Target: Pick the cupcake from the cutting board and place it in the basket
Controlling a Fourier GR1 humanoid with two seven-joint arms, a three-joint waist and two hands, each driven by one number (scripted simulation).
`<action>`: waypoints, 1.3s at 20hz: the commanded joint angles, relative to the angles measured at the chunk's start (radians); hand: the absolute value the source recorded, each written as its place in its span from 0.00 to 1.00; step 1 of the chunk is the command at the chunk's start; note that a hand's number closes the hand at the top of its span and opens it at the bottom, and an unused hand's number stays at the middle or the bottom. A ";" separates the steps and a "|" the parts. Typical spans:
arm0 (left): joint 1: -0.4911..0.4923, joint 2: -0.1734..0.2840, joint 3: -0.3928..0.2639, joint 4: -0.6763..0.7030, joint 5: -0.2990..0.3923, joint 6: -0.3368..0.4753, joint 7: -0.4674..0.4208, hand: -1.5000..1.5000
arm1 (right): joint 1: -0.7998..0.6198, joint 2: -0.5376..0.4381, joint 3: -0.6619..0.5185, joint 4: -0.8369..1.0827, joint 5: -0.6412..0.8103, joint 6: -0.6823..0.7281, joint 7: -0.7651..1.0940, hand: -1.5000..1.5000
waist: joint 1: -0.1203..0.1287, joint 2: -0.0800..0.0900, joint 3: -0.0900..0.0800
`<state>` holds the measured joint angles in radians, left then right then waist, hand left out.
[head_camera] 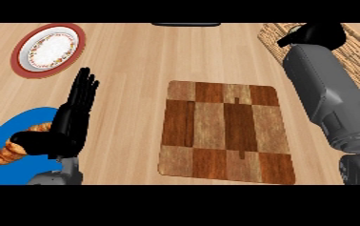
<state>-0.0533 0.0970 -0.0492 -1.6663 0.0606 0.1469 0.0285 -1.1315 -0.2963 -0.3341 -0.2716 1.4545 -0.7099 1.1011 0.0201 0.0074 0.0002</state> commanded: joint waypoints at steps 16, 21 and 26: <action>-0.016 -0.019 0.009 0.029 -0.029 0.010 -0.017 0.50 | 0.123 -0.006 -0.081 -0.047 -0.068 -0.110 0.032 0.00 | -0.002 0.000 0.000; -0.038 -0.018 0.038 0.062 0.002 -0.005 -0.015 0.50 | 0.184 -0.001 -0.063 -0.107 -0.050 -0.251 -0.022 0.00 | -0.011 -0.002 0.000; 0.028 -0.031 -0.014 0.009 -0.046 0.007 -0.023 0.50 | 0.138 -0.023 -0.012 -0.139 0.085 -0.262 0.102 0.00 | -0.002 -0.003 -0.001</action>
<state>-0.0426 0.0682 -0.0533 -1.6596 0.0289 0.1555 0.0216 -0.9794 -0.3113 -0.3796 -0.3903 1.4578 -0.8966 1.0567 0.0159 0.0041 -0.0002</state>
